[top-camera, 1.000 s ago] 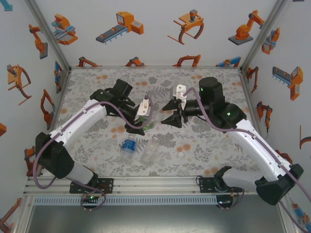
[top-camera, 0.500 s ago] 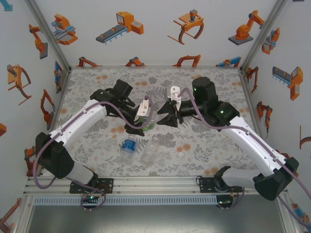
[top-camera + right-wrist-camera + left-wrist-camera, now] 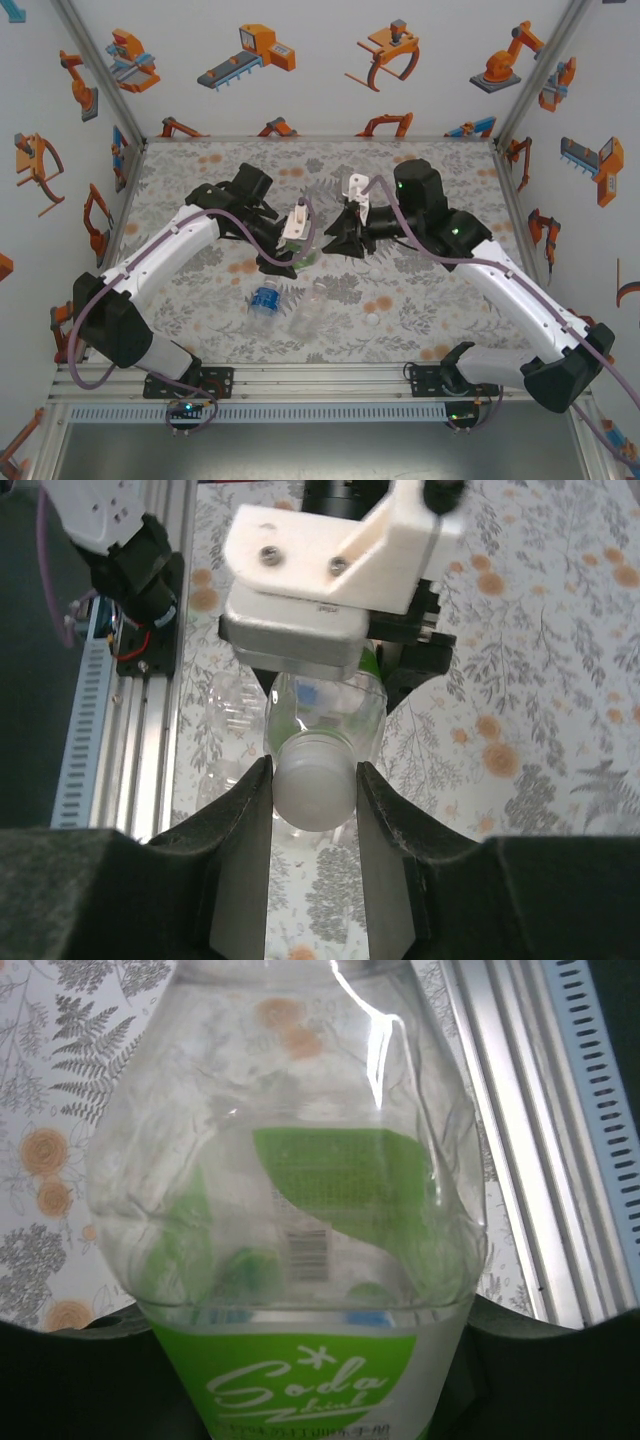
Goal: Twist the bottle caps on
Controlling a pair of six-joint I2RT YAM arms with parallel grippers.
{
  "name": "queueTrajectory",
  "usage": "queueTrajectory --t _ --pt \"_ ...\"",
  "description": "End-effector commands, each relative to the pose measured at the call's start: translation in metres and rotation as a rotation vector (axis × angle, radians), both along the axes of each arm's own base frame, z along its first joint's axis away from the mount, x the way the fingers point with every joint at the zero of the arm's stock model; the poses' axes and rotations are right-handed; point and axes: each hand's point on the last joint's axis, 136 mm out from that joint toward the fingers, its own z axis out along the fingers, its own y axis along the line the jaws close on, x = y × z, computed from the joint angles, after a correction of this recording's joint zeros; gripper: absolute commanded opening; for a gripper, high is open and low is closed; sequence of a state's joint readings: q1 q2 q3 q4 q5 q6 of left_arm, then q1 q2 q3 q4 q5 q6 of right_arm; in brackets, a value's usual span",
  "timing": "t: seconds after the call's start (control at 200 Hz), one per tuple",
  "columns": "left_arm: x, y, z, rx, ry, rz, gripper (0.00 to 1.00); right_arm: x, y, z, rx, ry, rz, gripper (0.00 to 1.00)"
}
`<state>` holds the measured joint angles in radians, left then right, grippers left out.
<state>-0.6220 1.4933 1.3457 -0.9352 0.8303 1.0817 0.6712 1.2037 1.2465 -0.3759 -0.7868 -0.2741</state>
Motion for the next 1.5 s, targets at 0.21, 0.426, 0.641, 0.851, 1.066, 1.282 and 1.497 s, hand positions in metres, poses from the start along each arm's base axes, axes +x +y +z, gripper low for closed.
queueTrajectory --t 0.21,0.426,0.641,0.851,1.066,1.282,1.497 --pt "0.032 -0.002 0.016 -0.087 -0.197 0.167 0.00 0.084 -0.025 -0.042 0.189 0.808 -0.769 0.00" --pt "0.046 0.000 0.017 -0.078 -0.247 0.242 0.00 0.086 -0.034 -0.072 0.238 1.260 -1.000 0.00" --pt "0.048 0.001 0.017 -0.075 -0.256 0.253 0.00 0.092 -0.034 -0.062 0.270 1.228 -0.995 0.00" --pt "0.040 0.000 0.018 -0.086 -0.244 0.213 0.00 0.091 -0.031 -0.012 0.224 0.874 -0.815 0.46" --pt "0.028 -0.002 0.016 -0.082 -0.197 0.149 0.00 0.046 -0.021 0.029 0.106 0.337 -0.420 0.50" --pt "0.015 -0.002 0.017 -0.091 -0.160 0.088 0.00 0.000 -0.019 0.026 0.003 -0.043 -0.088 0.54" --pt "0.008 -0.003 0.018 -0.098 -0.137 0.057 0.00 -0.014 -0.012 0.021 0.029 -0.200 0.049 0.54"
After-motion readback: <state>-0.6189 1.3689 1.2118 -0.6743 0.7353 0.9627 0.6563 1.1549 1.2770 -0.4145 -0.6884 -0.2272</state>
